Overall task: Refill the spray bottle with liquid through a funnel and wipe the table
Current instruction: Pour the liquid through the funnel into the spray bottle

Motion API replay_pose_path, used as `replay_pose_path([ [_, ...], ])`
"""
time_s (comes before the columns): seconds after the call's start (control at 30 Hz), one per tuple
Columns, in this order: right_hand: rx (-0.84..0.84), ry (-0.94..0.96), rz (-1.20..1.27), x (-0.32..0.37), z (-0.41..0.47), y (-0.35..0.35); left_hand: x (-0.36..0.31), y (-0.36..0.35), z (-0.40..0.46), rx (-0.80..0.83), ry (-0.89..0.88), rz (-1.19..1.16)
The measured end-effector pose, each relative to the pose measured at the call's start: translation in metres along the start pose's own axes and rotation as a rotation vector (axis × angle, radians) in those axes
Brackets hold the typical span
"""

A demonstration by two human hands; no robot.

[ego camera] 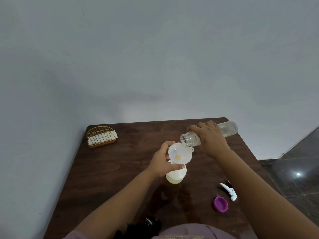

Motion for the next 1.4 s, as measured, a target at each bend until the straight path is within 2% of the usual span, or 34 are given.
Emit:
replay_pose_path([
  [1.4, -0.011, 0.013, 0.0, 0.0012, -0.0008, -0.0004, 0.0049, -0.002, 0.0032, -0.01, -0.002, 0.023],
])
Point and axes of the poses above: each hand's wrist, its own z-axis towards the middle knuckle, its own y-axis out of the back of the hand, x = y × z, the point moved 1 cm from there along z, towards the middle knuckle, and after that the axes turned 3 degrees about z, right-handed, at the moved point
